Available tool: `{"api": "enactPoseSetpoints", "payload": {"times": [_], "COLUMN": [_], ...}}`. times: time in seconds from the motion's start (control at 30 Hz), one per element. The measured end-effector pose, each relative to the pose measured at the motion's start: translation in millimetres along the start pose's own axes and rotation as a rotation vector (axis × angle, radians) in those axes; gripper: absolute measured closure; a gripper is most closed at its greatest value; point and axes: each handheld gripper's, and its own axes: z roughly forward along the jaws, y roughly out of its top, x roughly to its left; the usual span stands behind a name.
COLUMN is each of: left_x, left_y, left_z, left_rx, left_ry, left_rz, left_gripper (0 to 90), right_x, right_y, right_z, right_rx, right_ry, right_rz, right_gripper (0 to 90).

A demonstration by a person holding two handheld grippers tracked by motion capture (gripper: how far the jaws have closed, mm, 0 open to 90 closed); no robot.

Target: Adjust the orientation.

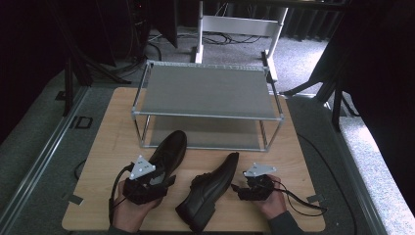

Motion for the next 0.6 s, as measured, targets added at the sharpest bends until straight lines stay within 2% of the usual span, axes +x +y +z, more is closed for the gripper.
{"api": "enactPoseSetpoints", "payload": {"times": [0.2,0.3,0.37,0.53,0.6], "left_x": [-11.8,-13.2,-13.9,-15.1,-15.6], "left_y": [-1.8,-3.5,-5.8,-5.3,-4.7], "left_z": [3.0,6.2,11.0,14.8,15.1], "left_rx": [0.015,0.027,0.045,0.051,0.051], "left_ry": [-0.026,-0.024,-0.025,-0.028,-0.025], "left_rz": [0.02,0.027,0.028,0.039,0.042], "left_gripper": [48.6,48.6,48.6,48.9,48.9], "right_x": [0.5,-0.5,-4.8,-2.2,-1.1], "right_y": [6.4,8.6,11.6,24.8,30.8], "right_z": [7.2,10.5,17.0,27.7,34.7], "right_rx": [-0.002,-0.007,-0.011,-0.01,-0.018], "right_ry": [-0.013,-0.006,0.01,-0.015,-0.004], "right_rz": [-0.014,-0.005,0.027,-0.008,0.0], "right_gripper": [31.0,31.2,31.4,32.7,33.5]}}
